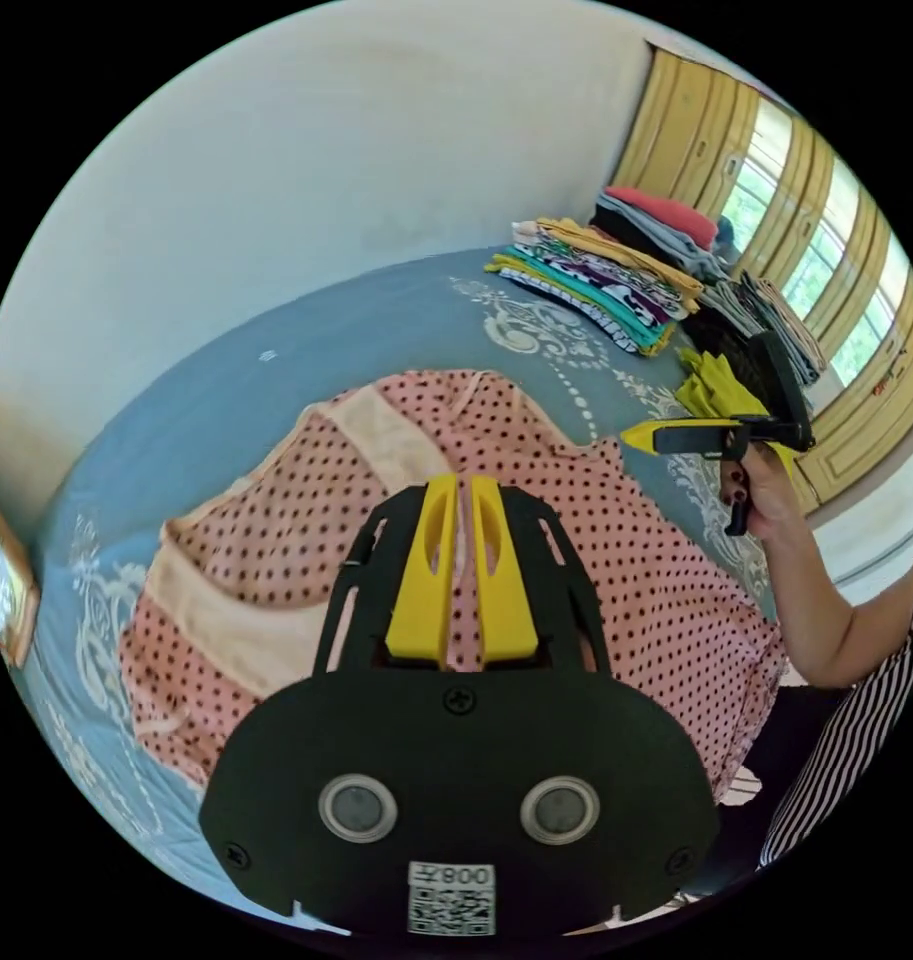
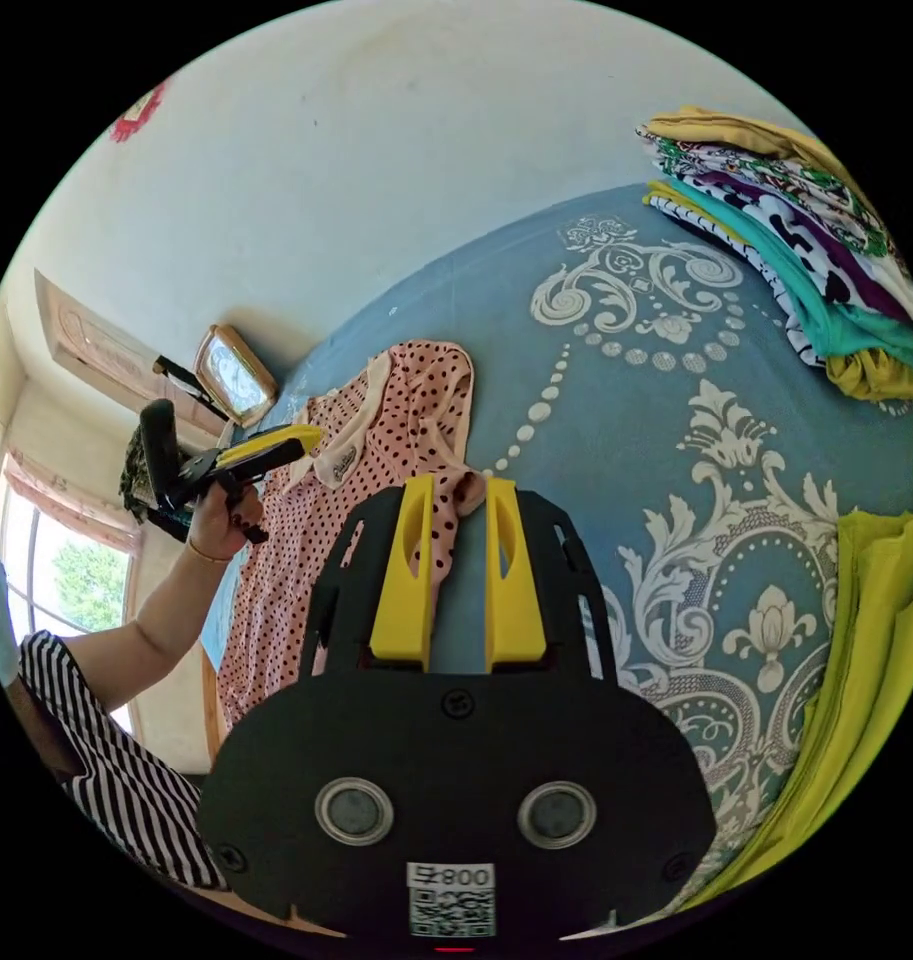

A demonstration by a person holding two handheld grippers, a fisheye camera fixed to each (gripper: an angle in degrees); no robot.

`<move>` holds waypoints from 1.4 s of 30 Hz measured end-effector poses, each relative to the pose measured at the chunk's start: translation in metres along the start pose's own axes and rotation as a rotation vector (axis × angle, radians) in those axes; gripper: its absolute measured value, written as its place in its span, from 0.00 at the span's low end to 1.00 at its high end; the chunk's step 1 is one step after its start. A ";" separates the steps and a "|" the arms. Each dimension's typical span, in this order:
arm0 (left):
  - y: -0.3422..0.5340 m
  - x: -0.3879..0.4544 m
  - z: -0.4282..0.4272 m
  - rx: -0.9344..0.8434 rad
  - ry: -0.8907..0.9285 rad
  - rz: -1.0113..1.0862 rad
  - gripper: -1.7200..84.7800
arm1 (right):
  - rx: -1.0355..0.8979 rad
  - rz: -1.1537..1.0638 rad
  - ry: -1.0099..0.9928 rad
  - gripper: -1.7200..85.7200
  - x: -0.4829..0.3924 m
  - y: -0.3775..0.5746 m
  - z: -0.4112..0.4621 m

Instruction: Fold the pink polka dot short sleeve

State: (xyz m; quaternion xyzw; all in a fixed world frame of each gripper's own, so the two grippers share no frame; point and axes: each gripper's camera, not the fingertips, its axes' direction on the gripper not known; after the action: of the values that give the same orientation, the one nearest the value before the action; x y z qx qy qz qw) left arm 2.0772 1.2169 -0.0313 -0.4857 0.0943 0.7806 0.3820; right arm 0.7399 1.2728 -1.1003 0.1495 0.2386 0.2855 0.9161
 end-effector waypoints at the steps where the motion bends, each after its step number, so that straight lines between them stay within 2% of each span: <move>1: -0.019 0.006 0.014 -0.016 0.026 0.035 0.05 | 0.006 0.002 0.009 0.12 0.000 0.003 0.000; 6: -0.078 0.020 0.067 -0.089 0.054 0.121 0.08 | 0.005 -0.006 0.076 0.11 -0.008 0.027 0.015; 10: -0.100 0.023 0.117 -0.190 -0.032 0.166 0.07 | 0.020 -0.031 0.105 0.09 -0.014 0.047 0.024; 15: -0.106 0.008 0.119 -0.102 -0.022 0.135 0.04 | 0.050 -0.098 0.150 0.06 -0.027 0.075 0.032; 21: -0.098 -0.053 0.102 0.078 0.228 -0.077 0.03 | 0.096 -0.300 0.217 0.04 -0.059 0.110 0.040; 26: -0.074 -0.120 0.111 0.095 0.414 -0.276 0.03 | 0.080 -0.443 0.166 0.04 -0.079 0.139 0.052; 29: -0.059 -0.144 0.118 0.055 0.407 -0.335 0.04 | 0.060 -0.526 0.168 0.04 -0.092 0.153 0.062; 37: -0.045 -0.153 0.108 0.084 0.274 -0.311 0.07 | -0.118 -0.607 0.230 0.04 -0.108 0.179 0.110; 39: -0.049 -0.142 0.105 0.113 0.252 -0.239 0.07 | -0.146 -0.612 0.235 0.04 -0.109 0.186 0.120; 42: -0.066 -0.115 0.116 0.065 0.255 -0.087 0.06 | -0.152 -0.609 0.238 0.04 -0.108 0.192 0.126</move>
State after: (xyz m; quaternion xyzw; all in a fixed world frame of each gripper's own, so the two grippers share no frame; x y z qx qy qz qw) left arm 2.0701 1.2642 0.1380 -0.5720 0.1460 0.6918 0.4158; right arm 0.6406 1.3438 -0.8779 -0.0317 0.3559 0.0309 0.9335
